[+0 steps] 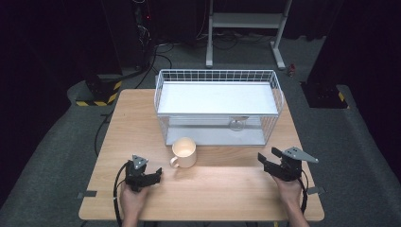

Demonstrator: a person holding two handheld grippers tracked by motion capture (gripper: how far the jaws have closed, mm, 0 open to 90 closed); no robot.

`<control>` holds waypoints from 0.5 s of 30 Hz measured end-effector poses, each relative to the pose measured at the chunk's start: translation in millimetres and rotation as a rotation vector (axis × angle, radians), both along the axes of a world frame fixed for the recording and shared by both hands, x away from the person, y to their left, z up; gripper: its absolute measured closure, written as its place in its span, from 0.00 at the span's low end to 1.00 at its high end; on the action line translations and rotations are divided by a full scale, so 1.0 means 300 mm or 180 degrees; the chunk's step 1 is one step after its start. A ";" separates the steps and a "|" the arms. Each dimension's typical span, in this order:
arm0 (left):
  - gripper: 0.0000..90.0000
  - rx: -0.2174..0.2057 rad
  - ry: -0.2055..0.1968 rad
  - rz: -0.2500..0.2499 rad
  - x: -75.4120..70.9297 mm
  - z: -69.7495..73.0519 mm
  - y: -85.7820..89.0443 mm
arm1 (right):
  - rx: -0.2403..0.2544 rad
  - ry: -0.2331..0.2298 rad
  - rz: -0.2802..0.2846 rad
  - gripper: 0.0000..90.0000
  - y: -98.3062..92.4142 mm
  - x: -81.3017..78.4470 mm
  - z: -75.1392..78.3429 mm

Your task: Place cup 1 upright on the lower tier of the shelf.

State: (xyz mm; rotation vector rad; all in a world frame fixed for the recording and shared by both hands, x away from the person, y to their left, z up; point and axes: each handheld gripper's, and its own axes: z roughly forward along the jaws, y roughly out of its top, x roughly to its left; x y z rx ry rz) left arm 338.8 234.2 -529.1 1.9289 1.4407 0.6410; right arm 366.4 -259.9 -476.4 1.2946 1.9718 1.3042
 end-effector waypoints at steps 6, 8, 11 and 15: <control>0.18 -0.0002 0.0004 -0.0002 0.000 0.000 0.001 | -0.0027 -0.0022 0.0038 0.36 -0.006 -0.020 0.006; 0.18 -0.0002 0.0000 0.0001 0.000 0.000 0.000 | -0.0041 -0.0028 0.0057 0.37 -0.008 -0.032 0.006; 0.18 -0.0003 0.0005 0.0001 0.000 0.000 0.000 | -0.0023 -0.0001 0.0046 0.38 -0.012 -0.042 0.000; 0.18 -0.0002 0.0005 0.0001 0.000 0.000 0.000 | -0.0078 -0.0004 0.0050 0.38 -0.012 -0.056 -0.008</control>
